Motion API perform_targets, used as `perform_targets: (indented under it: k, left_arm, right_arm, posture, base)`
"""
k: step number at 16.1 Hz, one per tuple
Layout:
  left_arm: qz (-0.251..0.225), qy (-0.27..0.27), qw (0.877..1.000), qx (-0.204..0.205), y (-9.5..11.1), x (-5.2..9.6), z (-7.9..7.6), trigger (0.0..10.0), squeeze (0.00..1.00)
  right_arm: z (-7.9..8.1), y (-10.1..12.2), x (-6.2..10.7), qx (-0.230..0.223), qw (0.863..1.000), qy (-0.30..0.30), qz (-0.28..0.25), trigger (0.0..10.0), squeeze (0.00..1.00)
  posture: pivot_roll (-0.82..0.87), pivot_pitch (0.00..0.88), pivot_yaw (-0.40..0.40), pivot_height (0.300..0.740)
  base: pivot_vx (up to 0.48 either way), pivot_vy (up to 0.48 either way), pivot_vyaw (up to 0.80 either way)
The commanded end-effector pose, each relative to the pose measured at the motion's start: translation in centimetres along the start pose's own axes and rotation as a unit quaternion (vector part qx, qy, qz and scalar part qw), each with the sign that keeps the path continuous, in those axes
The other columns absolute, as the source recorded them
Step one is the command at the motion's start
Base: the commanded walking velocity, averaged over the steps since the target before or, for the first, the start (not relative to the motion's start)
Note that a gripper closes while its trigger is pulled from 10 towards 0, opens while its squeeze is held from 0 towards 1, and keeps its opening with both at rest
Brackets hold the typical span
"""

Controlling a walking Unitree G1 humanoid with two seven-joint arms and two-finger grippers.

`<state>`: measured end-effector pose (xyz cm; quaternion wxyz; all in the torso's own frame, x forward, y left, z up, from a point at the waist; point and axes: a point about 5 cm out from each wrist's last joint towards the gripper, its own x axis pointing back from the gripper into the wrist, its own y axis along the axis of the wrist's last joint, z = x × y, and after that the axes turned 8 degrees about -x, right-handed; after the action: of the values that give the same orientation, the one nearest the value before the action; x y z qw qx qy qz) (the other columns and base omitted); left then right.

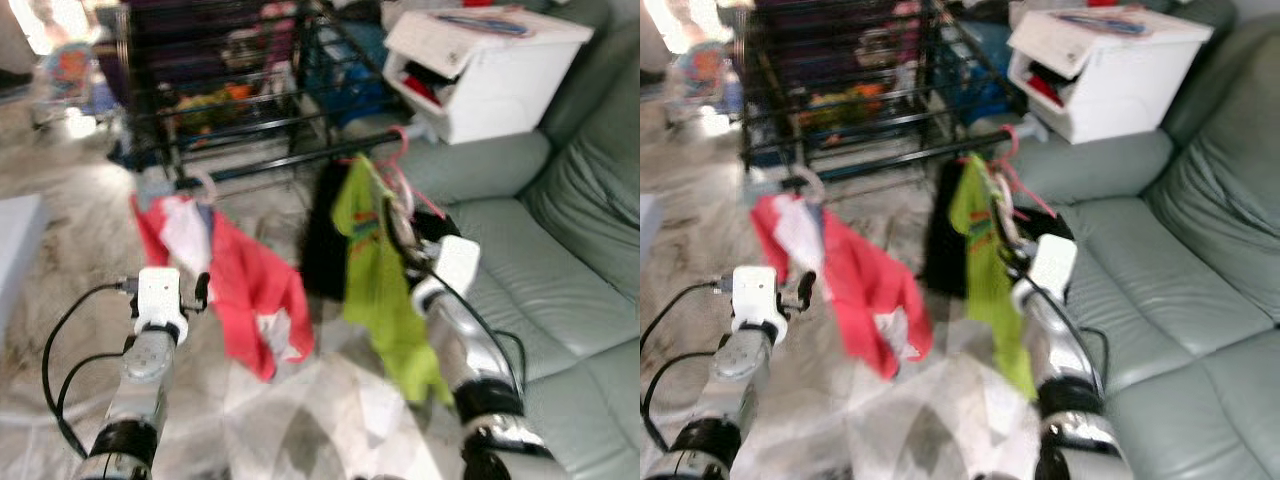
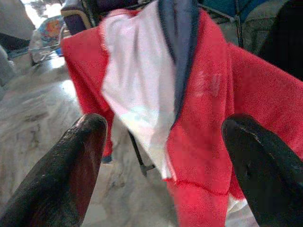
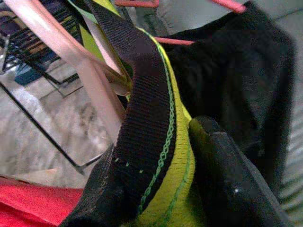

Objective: Hang hanger

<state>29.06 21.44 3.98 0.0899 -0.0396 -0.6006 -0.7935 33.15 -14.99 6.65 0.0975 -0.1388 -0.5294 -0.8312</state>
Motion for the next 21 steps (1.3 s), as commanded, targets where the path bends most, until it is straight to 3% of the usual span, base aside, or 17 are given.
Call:
perform_targets:
  k: [1,4,5,10,14,16,17,21]
  left_arm:
    - [-0.004,0.006,1.0,-0.003,0.4,-0.2,0.4,10.0,0.0]
    - [-0.003,0.007,1.0,0.002,0.5,-0.3,0.5,10.0,0.0]
    - [-0.003,0.008,1.0,0.001,0.5,-0.3,0.7,10.0,0.0]
    - [-0.002,-0.017,1.0,0.008,0.2,0.1,-0.4,10.0,0.0]
    - [-0.001,-0.024,1.0,0.01,0.2,0.2,-0.3,10.0,0.0]
    - [0.001,-0.028,1.0,0.009,0.2,0.2,-0.4,10.0,0.0]
    - [0.001,-0.029,1.0,0.009,0.2,0.2,-0.5,10.0,0.0]
    - [0.012,-0.029,0.999,0.009,-0.3,0.6,-0.3,10.0,0.0]
  right_arm:
    - [1.2,0.5,-0.4,-0.009,1.0,0.024,-0.002,10.0,0.0]
    - [3.9,-0.5,-0.8,0.004,0.996,0.08,0.039,10.0,0.0]
    - [4.1,-0.6,-0.9,0.009,0.996,0.079,0.039,10.0,0.0]
    - [2.0,1.1,-1.2,0.001,1.0,-0.003,-0.025,10.0,0.0]
    - [0.2,0.7,-1.5,-0.031,0.996,-0.084,-0.007,10.0,0.0]
    - [0.9,0.7,-1.9,-0.033,0.996,-0.082,0.01,10.0,0.0]
    - [0.9,-0.2,-2.0,-0.043,0.994,-0.092,0.046,10.0,0.0]
    - [0.2,-1.2,-2.0,-0.066,0.987,-0.114,0.087,10.0,0.0]
  posture:
    - [0.0,0.0,0.028,0.74]
    - [0.0,0.0,0.023,0.74]
    - [0.0,0.0,0.022,0.74]
    - [0.0,0.0,0.023,0.74]
    - [0.01,0.0,0.026,0.74]
    - [0.02,0.0,0.027,0.74]
    - [0.02,0.0,0.024,0.74]
    - [0.03,0.0,0.017,0.74]
  base:
    - [0.307,0.27,0.0]
    - [0.302,0.315,0.0]
    - [0.292,0.379,0.0]
    - [0.216,0.076,0.0]
    - [0.0,0.0,0.0]
    - [0.0,0.0,0.0]
    - [0.0,0.0,0.0]
    - [0.0,0.0,0.0]
